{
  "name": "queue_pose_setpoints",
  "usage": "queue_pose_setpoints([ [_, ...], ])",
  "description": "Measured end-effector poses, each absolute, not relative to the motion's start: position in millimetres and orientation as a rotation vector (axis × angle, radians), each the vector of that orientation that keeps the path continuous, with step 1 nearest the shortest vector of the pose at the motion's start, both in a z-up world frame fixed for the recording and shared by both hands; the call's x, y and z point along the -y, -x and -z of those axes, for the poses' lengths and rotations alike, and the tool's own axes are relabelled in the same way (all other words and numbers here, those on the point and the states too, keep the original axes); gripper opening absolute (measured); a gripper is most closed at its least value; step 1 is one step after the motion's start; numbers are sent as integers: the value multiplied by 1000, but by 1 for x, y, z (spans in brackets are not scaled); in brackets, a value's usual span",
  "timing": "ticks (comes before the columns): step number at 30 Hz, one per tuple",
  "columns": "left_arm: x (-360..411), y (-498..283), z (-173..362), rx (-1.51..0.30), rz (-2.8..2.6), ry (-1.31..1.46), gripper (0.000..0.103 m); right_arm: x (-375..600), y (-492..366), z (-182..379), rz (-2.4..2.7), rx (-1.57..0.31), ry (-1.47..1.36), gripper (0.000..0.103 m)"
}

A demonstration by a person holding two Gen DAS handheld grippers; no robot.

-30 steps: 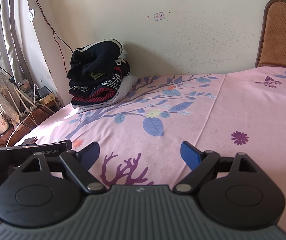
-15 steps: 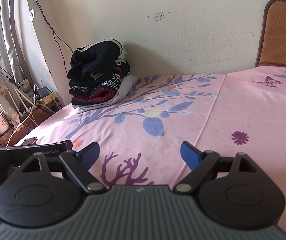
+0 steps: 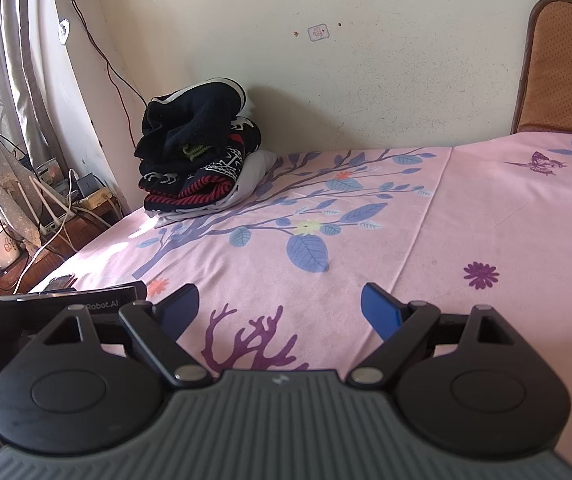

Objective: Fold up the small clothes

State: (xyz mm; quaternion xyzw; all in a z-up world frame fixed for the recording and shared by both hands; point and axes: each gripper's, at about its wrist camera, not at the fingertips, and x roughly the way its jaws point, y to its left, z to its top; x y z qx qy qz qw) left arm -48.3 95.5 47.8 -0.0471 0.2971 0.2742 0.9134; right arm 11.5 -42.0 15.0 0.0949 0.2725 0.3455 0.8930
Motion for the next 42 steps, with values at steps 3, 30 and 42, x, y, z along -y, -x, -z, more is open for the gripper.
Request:
queue_pose_setpoints([
  [3,-96,48,-48,-611,-565,98,103,42,-12,-15,-717,-565,-197,90],
  [30,-98,49,-48,-612,-580,100,103,42,-11,-14,-718,-565,-198,90],
  [42,-99,51,-49,-602,-605,94,103,42,-11,-14,-718,-565,-198,90],
])
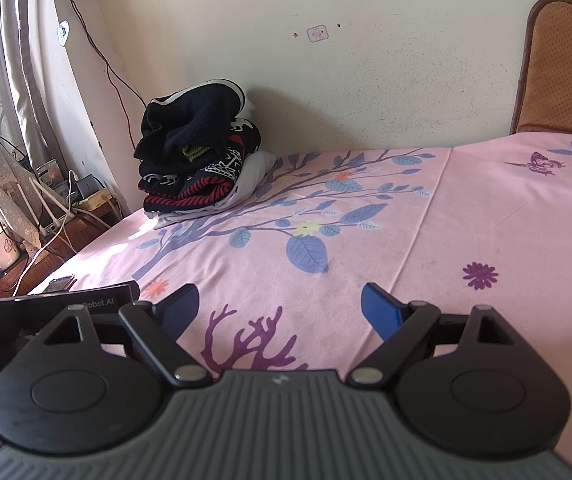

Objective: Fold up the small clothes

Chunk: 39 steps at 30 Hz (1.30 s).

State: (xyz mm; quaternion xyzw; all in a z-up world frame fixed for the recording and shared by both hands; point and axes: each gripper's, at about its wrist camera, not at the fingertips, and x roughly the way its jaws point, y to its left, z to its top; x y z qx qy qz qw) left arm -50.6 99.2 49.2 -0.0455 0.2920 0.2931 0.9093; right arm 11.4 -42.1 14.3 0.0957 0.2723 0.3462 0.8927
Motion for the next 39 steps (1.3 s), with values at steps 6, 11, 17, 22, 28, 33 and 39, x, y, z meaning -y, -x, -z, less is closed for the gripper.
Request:
queue_pose_setpoints([
  [6,-100,57,-52,-568,-608,99,103,42,-11,-14,-718,-565,-199,90],
  [11,-104,56,-50,-594,-607,120,103,42,-11,-14,-718,-565,-199,90],
  [17,-103,61,-52,-559,-647,115,103,42,-12,-15,-716,-566,-202,90],
  [22,-104,58,-52,-571,-656,110,103,41,-12,-16,-715,-566,-203,90],
  [28,-104,58,-52,-577,-672,103,103,41,-12,-16,-714,-566,-203,90],
  [33,-103,58,-51,-587,-667,99,103,41,-12,-16,-713,-566,-204,90],
  [39,-103,57,-51,-594,-661,93,103,41,-12,-16,-714,-566,-204,90],
])
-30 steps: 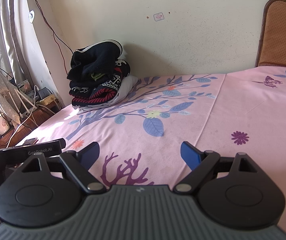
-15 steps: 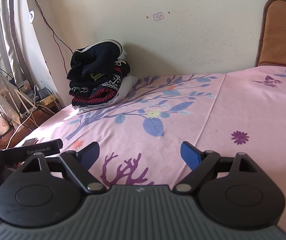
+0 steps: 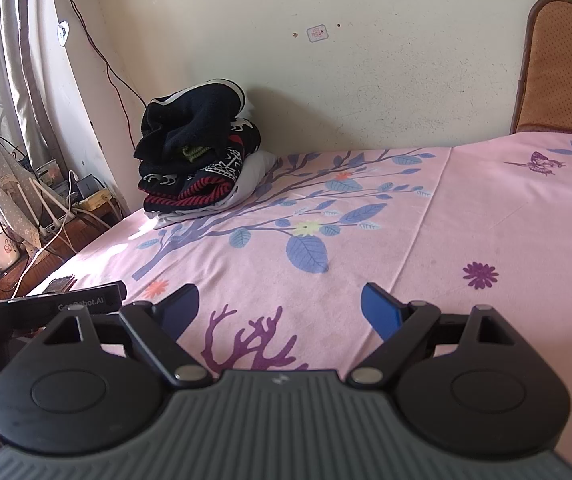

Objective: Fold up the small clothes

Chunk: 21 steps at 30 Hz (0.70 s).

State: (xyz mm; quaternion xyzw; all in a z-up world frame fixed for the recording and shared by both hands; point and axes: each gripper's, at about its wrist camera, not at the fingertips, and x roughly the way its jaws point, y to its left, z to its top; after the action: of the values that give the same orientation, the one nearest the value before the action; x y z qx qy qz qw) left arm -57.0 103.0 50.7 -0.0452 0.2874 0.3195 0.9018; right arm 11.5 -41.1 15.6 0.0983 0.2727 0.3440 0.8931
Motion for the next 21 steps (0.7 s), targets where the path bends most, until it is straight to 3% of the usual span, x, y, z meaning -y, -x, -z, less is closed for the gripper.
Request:
queue_pose_setpoints([
  [21,-97,53,-49,-621,-622,61,103,41,-11,-16,-712,-565,-205,90],
])
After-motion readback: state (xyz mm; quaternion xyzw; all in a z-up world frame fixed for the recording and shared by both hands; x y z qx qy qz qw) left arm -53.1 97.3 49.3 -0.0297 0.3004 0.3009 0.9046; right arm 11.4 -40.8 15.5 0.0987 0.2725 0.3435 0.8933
